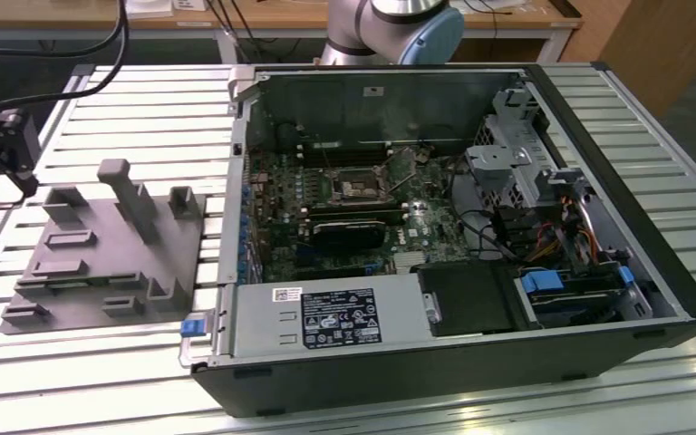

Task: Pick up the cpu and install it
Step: 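Pick up the cpu and move it towards the insertion slot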

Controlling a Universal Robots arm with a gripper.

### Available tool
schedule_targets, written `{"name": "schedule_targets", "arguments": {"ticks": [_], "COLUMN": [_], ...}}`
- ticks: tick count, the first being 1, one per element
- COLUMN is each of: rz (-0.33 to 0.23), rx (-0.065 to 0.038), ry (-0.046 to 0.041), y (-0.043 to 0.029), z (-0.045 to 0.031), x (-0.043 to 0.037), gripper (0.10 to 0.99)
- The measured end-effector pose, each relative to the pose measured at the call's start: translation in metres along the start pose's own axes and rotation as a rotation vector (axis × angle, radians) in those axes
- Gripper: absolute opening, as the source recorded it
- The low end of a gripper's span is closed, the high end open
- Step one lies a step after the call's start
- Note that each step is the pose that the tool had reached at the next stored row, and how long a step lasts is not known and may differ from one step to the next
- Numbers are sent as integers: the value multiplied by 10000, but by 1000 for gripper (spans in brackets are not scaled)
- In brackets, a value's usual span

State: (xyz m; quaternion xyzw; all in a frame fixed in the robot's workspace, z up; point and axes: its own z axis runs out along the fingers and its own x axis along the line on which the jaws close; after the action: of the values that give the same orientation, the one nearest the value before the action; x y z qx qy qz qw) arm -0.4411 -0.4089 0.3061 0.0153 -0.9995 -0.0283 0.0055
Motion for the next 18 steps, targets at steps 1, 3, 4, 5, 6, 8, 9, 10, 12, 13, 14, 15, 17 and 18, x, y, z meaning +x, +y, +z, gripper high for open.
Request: {"name": "schedule_targets", "arguments": {"ticks": [1,3,4,5,6,8,9,10,12,13,14,15,17,18], "rz": [0,0,0,0,0,0,1,0,0,0,0,0,0,0], "rx": [0,0,0,0,0,0,0,0,0,0,0,0,1,0], "ry": [-1,0,0,1,0,0,0,0,0,1,0,0,1,0], "y": [1,3,4,5,7,10,11,13,16,18,20,21,25,26], "z": [-18,-52,-69,-88,-107,-147,-168,-189,-235,-257,-279,-301,-339,-356], "x": [0,1,1,1,1,2,2,2,2,3,3,3,3,4], "gripper": [541,541,541,541,541,541,541,541,541,541,541,541,541,541]}}
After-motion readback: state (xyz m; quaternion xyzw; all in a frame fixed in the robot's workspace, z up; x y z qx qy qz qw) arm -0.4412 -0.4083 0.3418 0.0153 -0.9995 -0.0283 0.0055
